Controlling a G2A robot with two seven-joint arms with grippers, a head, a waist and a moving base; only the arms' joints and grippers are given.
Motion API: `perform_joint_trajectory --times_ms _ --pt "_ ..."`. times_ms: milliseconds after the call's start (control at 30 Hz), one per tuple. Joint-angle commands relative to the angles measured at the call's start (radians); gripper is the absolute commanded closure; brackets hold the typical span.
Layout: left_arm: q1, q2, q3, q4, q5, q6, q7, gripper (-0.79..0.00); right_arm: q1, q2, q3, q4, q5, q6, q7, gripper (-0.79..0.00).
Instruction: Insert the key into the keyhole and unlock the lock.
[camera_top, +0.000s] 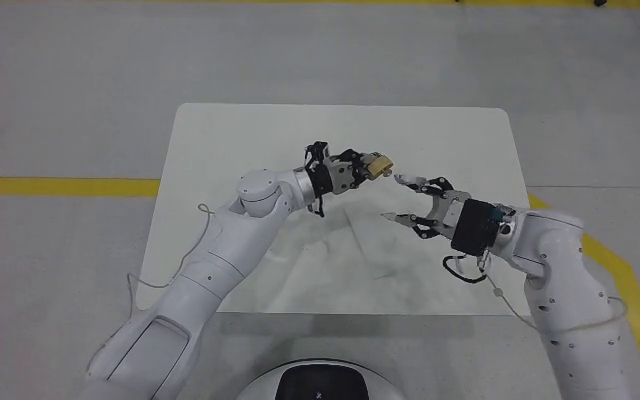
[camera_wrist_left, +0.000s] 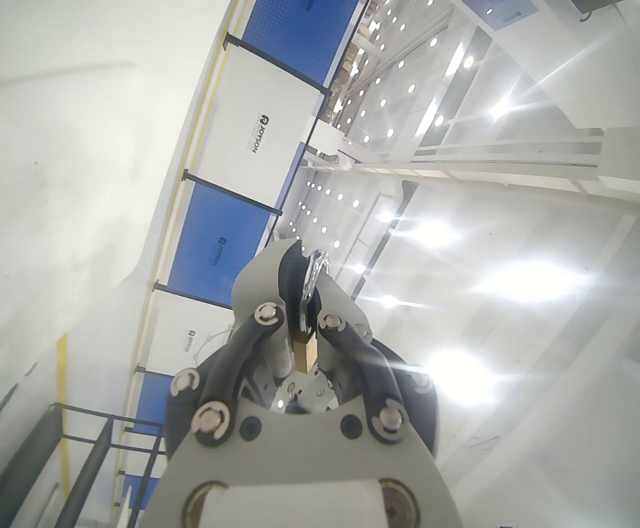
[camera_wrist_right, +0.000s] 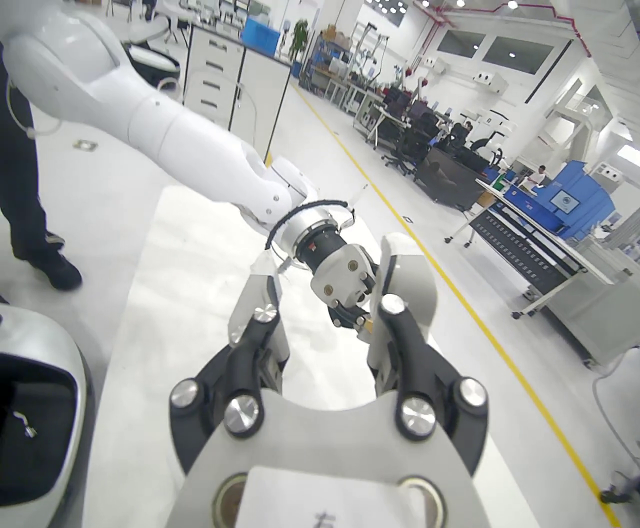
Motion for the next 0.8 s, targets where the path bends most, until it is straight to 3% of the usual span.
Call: perform_joint_trajectory --times_ms 0,267,767 --pt "-0.003 0.000 0.005 -0.007 0.038 -0.026 0.014 0.000 0.018 0.003 -0.027 0.047 0.082 0.001 0.020 0.000" --pt "-0.002 0.001 0.006 -0.026 0.093 -0.068 -0.001 0.000 0.113 0.025 -0.104 0.160 0.240 0.001 0.187 0.000" --pt "-0.008 0.000 -0.022 -0.017 0.057 -0.044 -0.067 0.000 0.151 0.095 -0.161 0.197 0.352 0.001 0.205 0.000"
